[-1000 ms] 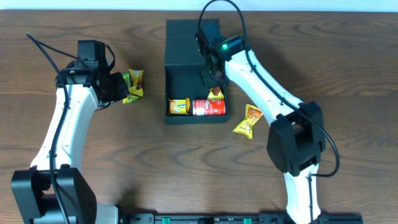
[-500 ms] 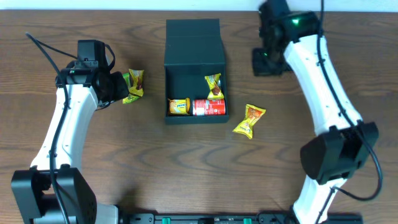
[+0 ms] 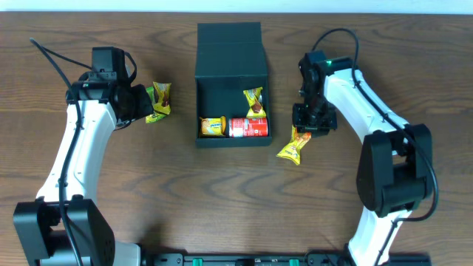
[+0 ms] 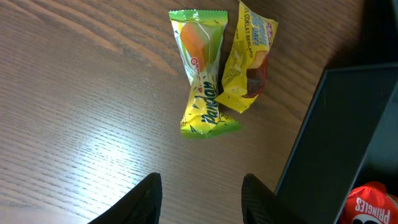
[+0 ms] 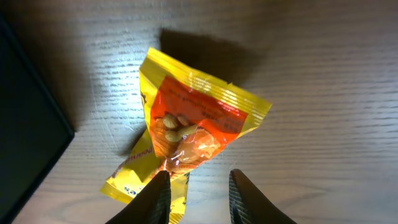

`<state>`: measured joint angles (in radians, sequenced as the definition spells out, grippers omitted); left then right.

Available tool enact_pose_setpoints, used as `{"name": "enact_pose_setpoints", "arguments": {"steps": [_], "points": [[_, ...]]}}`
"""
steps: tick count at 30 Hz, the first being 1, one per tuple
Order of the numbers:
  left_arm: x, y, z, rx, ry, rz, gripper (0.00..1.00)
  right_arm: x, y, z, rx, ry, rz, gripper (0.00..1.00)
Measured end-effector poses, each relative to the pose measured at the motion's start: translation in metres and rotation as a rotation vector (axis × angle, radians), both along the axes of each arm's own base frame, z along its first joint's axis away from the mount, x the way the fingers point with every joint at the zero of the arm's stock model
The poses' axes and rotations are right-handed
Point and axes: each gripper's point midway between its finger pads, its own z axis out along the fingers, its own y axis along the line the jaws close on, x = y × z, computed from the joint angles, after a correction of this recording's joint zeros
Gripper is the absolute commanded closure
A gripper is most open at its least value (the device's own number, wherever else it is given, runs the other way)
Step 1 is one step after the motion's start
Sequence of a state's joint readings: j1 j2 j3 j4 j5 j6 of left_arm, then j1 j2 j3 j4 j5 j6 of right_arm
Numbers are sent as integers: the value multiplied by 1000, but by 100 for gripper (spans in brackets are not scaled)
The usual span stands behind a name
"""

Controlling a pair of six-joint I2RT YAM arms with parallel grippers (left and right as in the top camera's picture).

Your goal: Pack container

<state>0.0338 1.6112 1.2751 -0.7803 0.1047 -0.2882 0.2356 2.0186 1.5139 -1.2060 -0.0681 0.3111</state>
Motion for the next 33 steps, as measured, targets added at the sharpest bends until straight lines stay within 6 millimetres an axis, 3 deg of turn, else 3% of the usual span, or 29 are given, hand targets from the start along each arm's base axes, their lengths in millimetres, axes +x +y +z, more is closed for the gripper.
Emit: {"name": "enact_pose_setpoints", "arguments": {"steps": [4,12,19,25,29,32,33], "points": [[0,0,0,0,0,0,57,-9,7,-3,-4,22,10,67],[-1,0,0,0,5,0,57,-20,40,-4,-13,19,80,66],[-3,0,-1,0,14,0,57,-25,32,-3,-115,16,25,72],[-4,0,-1,-1,16,0,57,-20,30,-5,-141,-7,-42,71],[-4,0,-1,-1,16,0,57,-19,31,-11,-147,-3,-61,81],[-4,0,-1,-1,16,0,58,-17,32,-16,-145,-4,-74,98],[-4,0,-1,-1,16,0,58,-17,32,-16,-146,-4,-74,98]]}}
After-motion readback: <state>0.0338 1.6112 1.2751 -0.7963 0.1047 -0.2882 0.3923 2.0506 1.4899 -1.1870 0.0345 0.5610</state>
